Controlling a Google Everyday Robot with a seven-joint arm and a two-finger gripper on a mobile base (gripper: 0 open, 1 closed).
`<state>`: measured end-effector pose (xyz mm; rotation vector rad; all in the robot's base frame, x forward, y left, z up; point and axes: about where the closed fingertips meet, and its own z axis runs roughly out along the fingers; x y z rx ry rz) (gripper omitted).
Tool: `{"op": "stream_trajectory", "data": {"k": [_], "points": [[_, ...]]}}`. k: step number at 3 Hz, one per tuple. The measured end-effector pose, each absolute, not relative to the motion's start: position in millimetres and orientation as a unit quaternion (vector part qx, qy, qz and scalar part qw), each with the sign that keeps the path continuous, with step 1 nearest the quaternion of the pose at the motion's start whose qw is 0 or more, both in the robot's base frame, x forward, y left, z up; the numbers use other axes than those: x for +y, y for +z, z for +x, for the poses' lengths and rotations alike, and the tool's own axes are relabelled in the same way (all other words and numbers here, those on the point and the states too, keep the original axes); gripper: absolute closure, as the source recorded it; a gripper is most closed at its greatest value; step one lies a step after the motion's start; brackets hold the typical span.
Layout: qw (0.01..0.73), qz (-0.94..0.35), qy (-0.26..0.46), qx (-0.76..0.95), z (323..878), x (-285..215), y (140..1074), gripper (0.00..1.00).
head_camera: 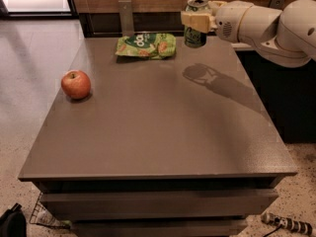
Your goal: Move green can near green rice chip bag
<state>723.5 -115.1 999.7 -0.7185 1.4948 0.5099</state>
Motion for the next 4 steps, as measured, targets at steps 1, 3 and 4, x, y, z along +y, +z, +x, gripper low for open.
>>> {"op": "stream_trajectory", "data": {"k": [1,3,4], "points": [[0.654,-0.295,0.21,0.665,755,-125,985,1.0],[0.65,-0.267,0.193,0.685,820,-141,937,1.0],[0.641,-0.258,0.185,0.699,832,-144,915,1.0]]}}
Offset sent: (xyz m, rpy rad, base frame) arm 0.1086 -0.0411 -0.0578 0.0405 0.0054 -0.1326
